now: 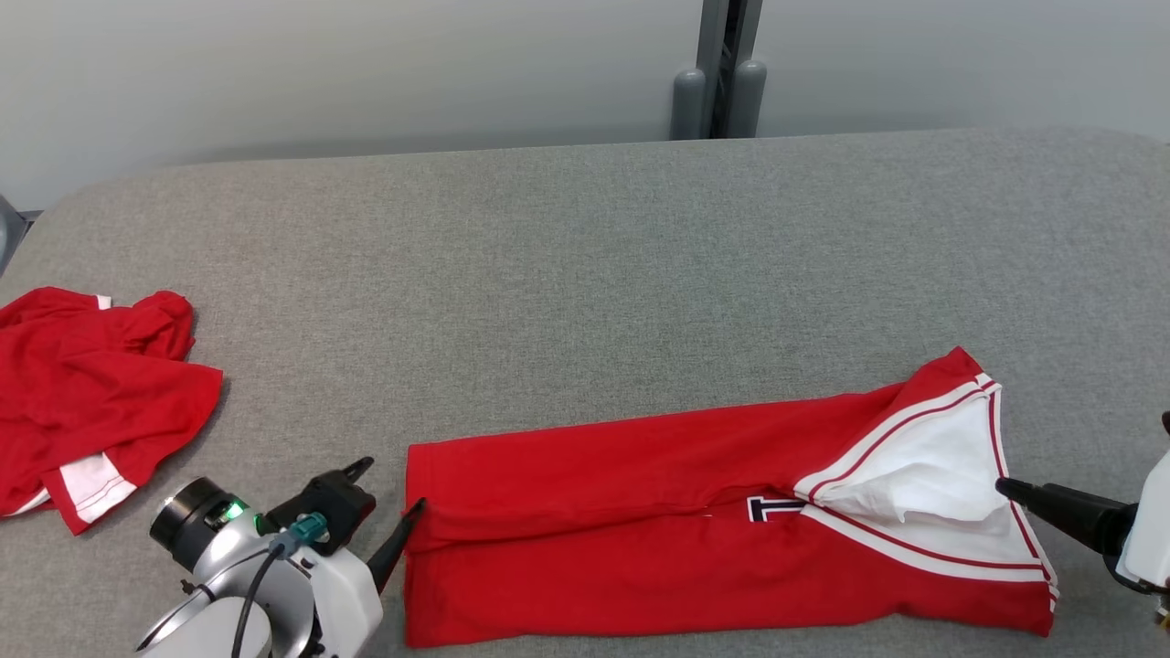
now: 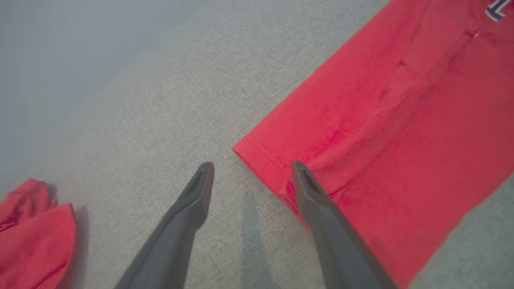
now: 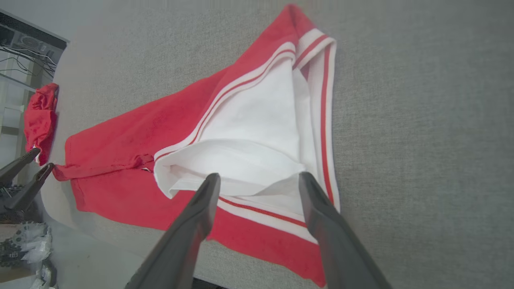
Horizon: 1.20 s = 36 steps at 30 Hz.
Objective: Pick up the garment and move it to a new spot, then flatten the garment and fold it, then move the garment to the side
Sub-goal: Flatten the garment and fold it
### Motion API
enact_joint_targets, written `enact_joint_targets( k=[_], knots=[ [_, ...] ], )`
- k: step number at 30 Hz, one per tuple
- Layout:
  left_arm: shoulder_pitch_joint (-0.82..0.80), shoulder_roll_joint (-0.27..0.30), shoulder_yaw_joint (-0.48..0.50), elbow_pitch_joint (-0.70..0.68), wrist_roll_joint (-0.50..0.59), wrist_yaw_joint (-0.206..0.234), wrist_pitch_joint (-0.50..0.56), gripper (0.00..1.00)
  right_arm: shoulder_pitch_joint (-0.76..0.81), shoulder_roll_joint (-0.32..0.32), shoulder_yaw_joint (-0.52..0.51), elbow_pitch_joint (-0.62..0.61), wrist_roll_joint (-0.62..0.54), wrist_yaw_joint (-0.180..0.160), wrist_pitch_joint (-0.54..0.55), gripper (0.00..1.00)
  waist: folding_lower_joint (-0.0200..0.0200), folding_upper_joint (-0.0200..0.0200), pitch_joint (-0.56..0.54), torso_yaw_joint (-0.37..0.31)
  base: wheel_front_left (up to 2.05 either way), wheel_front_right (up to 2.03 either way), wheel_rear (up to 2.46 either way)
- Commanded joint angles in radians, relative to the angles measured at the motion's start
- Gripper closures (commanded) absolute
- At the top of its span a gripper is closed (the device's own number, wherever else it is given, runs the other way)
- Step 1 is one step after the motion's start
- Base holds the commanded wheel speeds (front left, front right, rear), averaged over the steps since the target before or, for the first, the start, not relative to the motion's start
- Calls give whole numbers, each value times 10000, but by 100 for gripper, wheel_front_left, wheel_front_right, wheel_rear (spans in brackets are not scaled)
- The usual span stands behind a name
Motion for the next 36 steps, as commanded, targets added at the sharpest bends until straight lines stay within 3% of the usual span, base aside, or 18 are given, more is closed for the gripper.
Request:
enact_joint_targets(
  k=[1,6,15,22,25,36],
  knots=[
    [91,3,80,-22,-53,90,-69,0,114,26,-93,-23,-52,1,-55,0,0,-1,-13,-4,0,0,0],
    [180,-311,766,-172,-552,750,-690,0,134,516,-845,-621,-772,1,-742,0,0,-1,-57,-10,0,0,0],
    [454,-1042,2082,-414,-1443,1627,-2102,0,308,1093,-1209,-1602,-2440,1,-3906,0,0,-1,-44,-31,0,0,0],
    [751,-1551,2850,-504,-1427,1901,-2447,0,240,1421,-643,-1073,-3270,1,-6021,0,0,-1,37,-62,0,0,0],
    [884,-1725,3275,-782,-803,2087,-2461,0,42,1477,-512,-613,-3655,1,-6739,0,0,-1,79,-33,0,0,0],
    [2000,-2904,4695,-1238,483,1552,-2464,0,-575,1960,-44,1484,-4582,1,-8196,0,0,-1,142,196,0,0,0]
  ],
)
